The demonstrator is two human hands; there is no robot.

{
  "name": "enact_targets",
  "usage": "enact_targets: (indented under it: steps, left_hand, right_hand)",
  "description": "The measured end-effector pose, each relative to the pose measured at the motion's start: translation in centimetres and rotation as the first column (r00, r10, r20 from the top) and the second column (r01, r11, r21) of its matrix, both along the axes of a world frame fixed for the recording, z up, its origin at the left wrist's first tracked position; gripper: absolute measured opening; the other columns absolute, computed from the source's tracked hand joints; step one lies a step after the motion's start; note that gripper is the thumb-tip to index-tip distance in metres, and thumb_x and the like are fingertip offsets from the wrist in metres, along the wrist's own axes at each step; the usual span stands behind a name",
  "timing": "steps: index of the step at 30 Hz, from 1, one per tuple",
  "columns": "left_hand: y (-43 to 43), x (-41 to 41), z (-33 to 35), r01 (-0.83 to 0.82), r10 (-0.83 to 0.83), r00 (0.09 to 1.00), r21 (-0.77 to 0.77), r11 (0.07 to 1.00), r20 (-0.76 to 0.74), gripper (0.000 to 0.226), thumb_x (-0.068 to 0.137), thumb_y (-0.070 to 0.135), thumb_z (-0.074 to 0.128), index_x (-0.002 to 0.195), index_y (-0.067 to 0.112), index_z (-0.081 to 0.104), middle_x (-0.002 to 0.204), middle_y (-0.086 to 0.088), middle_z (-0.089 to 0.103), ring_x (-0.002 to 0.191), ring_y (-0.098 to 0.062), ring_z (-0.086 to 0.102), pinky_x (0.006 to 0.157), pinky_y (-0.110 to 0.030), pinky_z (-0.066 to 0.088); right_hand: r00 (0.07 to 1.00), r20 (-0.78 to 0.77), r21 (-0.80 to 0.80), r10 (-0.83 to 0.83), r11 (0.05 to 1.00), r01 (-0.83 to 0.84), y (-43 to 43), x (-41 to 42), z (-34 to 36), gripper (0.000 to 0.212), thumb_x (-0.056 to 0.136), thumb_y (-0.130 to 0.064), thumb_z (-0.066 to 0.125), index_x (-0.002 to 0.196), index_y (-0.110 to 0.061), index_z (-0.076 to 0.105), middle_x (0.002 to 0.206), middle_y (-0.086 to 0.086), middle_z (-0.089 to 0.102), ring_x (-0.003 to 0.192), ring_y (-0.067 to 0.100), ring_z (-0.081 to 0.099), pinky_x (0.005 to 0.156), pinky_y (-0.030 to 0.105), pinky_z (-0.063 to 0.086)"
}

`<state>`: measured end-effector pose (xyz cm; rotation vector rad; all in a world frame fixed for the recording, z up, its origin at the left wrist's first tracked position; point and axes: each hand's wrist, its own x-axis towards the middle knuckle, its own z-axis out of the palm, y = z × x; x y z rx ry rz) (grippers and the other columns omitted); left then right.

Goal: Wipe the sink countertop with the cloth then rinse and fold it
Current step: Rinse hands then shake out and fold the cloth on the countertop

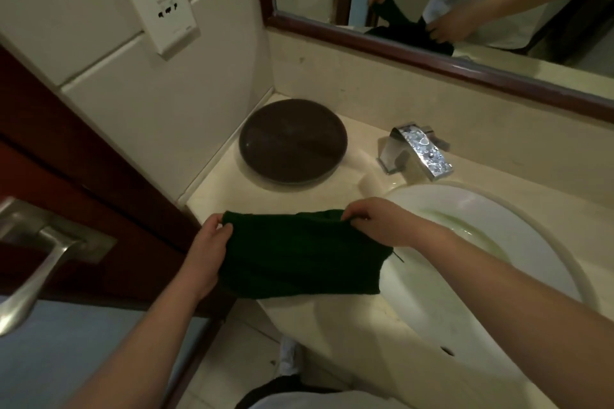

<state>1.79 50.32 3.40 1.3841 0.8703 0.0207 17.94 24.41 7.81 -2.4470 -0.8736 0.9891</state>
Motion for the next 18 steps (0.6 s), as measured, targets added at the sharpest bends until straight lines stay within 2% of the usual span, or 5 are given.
enact_targets:
  steps: [3, 7, 10, 14, 18]
  left_hand:
    - [0.8, 1.2, -1.1, -0.018, 0.019, 1.000, 0.051, 0.999, -0.015, 0.015, 0.100, 0.020, 0.043, 0.106, 0.019, 0.058, 0.113, -0.019, 0.062, 0.105, -0.035, 0.061, 0.092, -0.050, 0.049]
    - [0.9, 2.2, -2.7, 0.103, -0.046, 0.985, 0.358, 0.928, -0.164, 0.040, 0.092, 0.017, 0.058, 0.128, 0.012, 0.042, 0.126, -0.010, 0.053, 0.110, -0.026, 0.055, 0.080, -0.030, 0.047]
    - [0.7, 0.5, -3.9, 0.102, 0.094, 0.947, 0.566, 0.818, -0.306, 0.059, 0.082, 0.026, 0.070, 0.130, 0.006, 0.042, 0.129, -0.016, 0.050, 0.114, -0.033, 0.052, 0.092, -0.042, 0.049]
    - [-1.8, -3.0, -4.7, 0.131, -0.092, 0.870, 0.047, 0.990, -0.485, 0.051, 0.083, 0.033, 0.073, 0.120, 0.007, 0.051, 0.119, -0.015, 0.060, 0.101, -0.029, 0.060, 0.088, -0.038, 0.050]
    - [-2.4, -4.4, -4.7, 0.138, -0.103, 0.872, 0.038, 0.990, -0.479, 0.033, 0.089, 0.020, 0.067, 0.114, 0.000, 0.061, 0.094, -0.016, 0.068, 0.084, -0.031, 0.066, 0.071, -0.033, 0.053]
  right_hand:
    - [0.992, 0.076, 0.017, -0.097, 0.995, 0.096, 1.9, 1.5, -1.8, 0.030, 0.097, -0.015, 0.049, 0.122, -0.020, 0.063, 0.122, 0.001, 0.063, 0.114, 0.021, 0.056, 0.093, 0.022, 0.039]
    - [0.957, 0.233, -0.129, -0.171, 0.970, 0.205, 2.4, 1.9, -4.0, 0.047, 0.089, -0.032, 0.062, 0.133, -0.021, 0.051, 0.128, 0.010, 0.056, 0.113, 0.028, 0.057, 0.094, 0.039, 0.050]
    - [0.905, 0.291, -0.160, -0.309, 0.917, 0.365, 1.5, 0.6, -5.0, 0.054, 0.086, -0.045, 0.063, 0.126, -0.012, 0.049, 0.119, 0.012, 0.058, 0.102, 0.029, 0.060, 0.082, 0.039, 0.053]
    - [0.831, -0.073, -0.398, -0.552, 0.780, 0.484, 0.4, -2.2, -5.7, 0.091, 0.084, -0.057, 0.062, 0.144, -0.003, 0.021, 0.110, 0.014, 0.060, 0.092, 0.026, 0.065, 0.066, 0.035, 0.056]
    - [0.828, -0.201, -0.463, -0.523, 0.796, 0.390, -1.1, -3.9, -6.4, 0.049, 0.088, -0.045, 0.063, 0.112, -0.004, 0.049, 0.089, 0.007, 0.059, 0.085, 0.020, 0.067, 0.077, 0.037, 0.061]
